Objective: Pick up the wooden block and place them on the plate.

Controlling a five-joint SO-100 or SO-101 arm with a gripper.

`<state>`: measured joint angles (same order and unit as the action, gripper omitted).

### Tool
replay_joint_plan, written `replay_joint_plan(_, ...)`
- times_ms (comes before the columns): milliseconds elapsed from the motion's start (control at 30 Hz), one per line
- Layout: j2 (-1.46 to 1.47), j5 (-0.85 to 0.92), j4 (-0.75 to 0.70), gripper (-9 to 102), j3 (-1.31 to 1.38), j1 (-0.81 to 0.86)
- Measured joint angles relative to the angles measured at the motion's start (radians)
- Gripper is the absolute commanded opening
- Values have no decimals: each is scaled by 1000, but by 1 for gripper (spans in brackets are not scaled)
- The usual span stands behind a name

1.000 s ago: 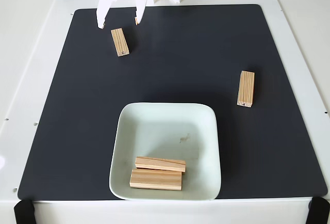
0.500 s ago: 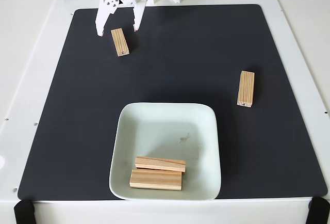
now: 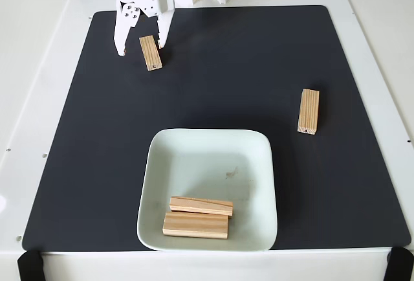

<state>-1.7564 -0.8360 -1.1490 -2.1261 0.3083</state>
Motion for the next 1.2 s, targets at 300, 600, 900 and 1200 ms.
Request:
replay_joint_plan(300, 35, 5, 2, 19, 25, -2)
replay_joint_plan(600, 46, 6, 9, 19, 12, -14)
replay_joint_plan(900, 60, 6, 52, 18, -5, -15)
replay_joint_plan(1200, 58, -5, 64, 1, -31, -3)
